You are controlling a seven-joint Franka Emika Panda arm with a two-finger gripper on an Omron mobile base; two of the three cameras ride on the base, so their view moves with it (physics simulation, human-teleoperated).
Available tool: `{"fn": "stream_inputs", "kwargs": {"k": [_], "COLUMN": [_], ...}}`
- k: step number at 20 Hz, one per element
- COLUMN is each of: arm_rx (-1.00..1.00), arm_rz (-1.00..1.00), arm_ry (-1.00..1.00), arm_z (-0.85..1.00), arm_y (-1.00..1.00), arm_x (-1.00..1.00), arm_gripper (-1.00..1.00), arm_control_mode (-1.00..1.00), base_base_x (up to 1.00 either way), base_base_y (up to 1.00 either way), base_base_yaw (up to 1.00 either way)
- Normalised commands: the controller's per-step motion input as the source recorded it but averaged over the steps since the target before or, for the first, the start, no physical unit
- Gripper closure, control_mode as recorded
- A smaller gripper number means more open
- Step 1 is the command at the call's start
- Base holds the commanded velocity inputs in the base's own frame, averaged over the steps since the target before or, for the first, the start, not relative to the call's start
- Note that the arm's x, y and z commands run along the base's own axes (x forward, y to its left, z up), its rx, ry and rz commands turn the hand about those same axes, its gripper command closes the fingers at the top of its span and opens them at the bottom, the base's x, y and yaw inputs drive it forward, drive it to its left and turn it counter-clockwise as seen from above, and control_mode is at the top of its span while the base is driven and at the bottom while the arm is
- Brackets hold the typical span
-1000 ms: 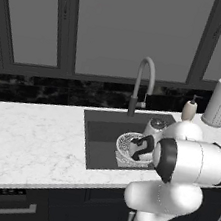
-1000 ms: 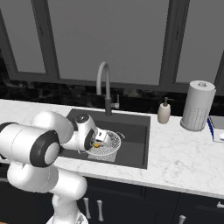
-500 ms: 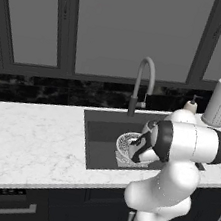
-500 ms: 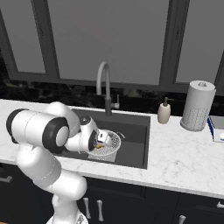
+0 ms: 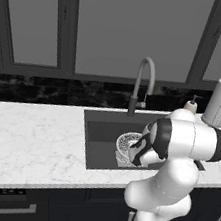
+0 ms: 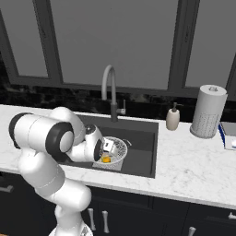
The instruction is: Put the colander in the sink, put the tangerine in the colander, and turn on the sink faucet and pour water over the colander.
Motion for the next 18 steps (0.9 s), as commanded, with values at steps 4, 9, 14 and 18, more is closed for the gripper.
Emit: {"fn": "stream_inputs", "kwargs": {"k": [4, 9, 14, 18], "arm_rx": [0.0, 0.03, 0.14, 0.2], "arm_rz": [0.0, 0.03, 0.12, 0.18], "arm_ry": [0.0, -0.06, -0.13, -0.13], "arm_z": [0.1, 0.72, 1.0, 1.0], "arm_y": [-0.02, -0.05, -0.38, -0.68], "arm_x": [0.0, -0.13, -0.23, -0.04], "arm_gripper": [-1.0, -1.0, -1.0, -1.0], "arm_control_mode": [-1.0, -1.0, -1.0, -1.0], "base_base_x": [0.0, 0.0, 0.0, 0.0], "base_base_y": [0.0, 0.0, 0.0, 0.0], "base_base_yaw": [0.0, 0.0, 0.0, 0.0]}}
